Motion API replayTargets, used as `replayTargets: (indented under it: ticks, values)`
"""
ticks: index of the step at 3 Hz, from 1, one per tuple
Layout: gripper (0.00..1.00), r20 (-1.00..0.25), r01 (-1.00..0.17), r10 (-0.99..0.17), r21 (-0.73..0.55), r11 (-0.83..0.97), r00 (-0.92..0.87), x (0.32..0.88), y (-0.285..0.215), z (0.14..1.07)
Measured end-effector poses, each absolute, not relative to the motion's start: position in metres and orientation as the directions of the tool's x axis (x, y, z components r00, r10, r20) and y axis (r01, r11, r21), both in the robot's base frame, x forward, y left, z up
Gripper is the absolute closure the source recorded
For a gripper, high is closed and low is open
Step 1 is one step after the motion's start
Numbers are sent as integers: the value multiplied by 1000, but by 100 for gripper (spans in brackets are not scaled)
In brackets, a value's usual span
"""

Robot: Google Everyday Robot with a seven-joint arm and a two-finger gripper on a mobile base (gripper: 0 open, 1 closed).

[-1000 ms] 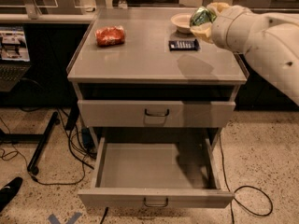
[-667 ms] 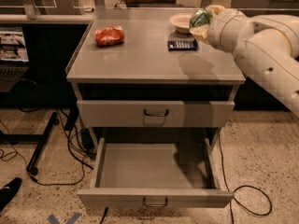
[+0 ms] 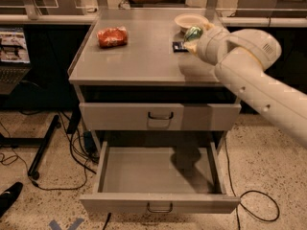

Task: Pick green can from middle drawer and place on counter

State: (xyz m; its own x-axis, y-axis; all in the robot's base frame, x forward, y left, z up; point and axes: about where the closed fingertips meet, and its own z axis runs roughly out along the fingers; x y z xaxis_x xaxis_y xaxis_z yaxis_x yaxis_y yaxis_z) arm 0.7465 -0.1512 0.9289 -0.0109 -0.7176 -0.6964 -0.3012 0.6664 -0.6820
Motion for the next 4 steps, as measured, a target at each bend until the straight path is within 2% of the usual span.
replayTargets:
  ticks: [1, 2, 4]
  values:
    - [87, -719, -276, -695, -663, 696, -26, 750, -150, 927]
    - [56, -719, -275, -695, -663, 696, -26, 750, -150, 927]
    - [9, -719, -276, -695, -663, 696, -26, 750, -150, 927]
